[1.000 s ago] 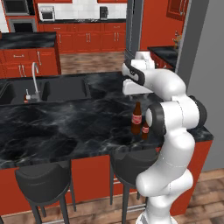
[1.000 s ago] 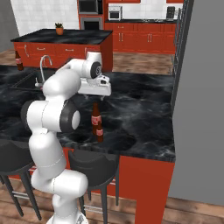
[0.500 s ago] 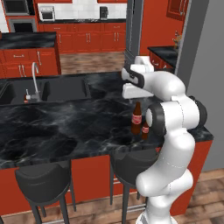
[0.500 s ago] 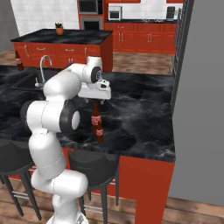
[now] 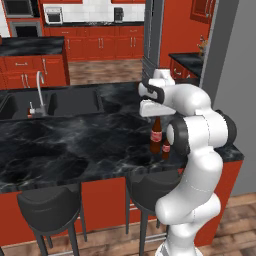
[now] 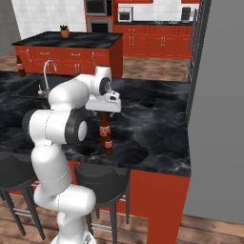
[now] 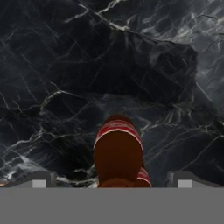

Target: Place the large bottle from the dining counter next to the other large bottle outside the sink, and place the small bottle from the dining counter next to the other small bottle inside the sink.

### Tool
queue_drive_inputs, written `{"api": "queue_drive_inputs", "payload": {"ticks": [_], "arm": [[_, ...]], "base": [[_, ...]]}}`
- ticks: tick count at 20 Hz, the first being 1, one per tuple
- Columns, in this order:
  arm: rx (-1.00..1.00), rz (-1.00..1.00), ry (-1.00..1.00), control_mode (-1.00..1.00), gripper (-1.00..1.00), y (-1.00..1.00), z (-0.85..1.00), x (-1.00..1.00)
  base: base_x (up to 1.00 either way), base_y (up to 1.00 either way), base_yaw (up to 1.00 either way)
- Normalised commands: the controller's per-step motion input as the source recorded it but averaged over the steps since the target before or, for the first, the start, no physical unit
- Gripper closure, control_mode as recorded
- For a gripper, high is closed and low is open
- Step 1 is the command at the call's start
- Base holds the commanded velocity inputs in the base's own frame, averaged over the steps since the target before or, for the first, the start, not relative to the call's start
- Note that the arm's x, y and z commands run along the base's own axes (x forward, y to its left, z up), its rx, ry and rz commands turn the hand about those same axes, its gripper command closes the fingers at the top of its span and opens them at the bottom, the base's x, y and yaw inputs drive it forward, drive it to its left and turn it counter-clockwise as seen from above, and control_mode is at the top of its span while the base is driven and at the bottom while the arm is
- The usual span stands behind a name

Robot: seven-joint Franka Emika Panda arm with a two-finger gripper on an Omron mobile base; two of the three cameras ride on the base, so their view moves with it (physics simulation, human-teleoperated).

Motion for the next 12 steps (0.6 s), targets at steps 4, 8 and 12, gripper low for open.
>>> {"api": "queue_drive_inputs", "payload": {"ticks": [4,8,12], "arm": [[0.0,0.0,0.0,-1.0,-1.0,0.0,-0.15,0.0],[0.0,0.0,0.0,-1.0,-1.0,0.0,-0.07,0.0],[0.0,0.0,0.0,-1.0,-1.0,0.0,0.0,0.0]], "base": [[0.0,0.0,0.0],[0.0,0.0,0.0],[0.0,0.0,0.0]]}}
